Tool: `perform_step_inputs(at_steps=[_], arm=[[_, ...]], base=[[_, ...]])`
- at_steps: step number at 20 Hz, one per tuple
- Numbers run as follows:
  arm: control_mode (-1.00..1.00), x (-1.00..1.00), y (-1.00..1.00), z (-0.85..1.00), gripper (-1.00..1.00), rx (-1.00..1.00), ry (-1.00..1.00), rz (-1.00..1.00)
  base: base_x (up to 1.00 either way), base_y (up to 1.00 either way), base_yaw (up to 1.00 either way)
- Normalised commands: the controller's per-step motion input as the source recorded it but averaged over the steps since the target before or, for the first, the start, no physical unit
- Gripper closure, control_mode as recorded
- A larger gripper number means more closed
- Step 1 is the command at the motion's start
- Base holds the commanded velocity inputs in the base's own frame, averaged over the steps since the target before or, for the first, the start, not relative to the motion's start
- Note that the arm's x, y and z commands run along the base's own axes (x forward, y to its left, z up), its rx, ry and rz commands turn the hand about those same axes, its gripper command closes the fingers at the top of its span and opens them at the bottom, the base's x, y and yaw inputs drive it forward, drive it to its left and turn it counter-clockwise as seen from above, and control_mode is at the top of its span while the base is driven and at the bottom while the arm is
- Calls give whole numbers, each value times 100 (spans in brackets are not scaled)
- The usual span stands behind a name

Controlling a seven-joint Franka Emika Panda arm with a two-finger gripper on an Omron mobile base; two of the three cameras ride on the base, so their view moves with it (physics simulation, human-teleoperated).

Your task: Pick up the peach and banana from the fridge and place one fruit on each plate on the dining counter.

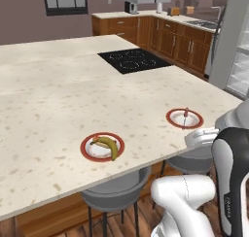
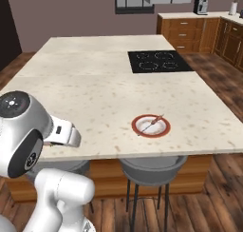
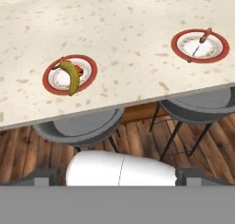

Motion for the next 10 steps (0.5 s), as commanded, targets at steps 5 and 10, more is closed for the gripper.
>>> perform_step_inputs(at_steps=[5,10], arm=[[100,0,0,0,-100,0,0,0],[100,0,0,0,-100,0,0,0]], base=[[-14,-72,-38],[0,-100,-32]])
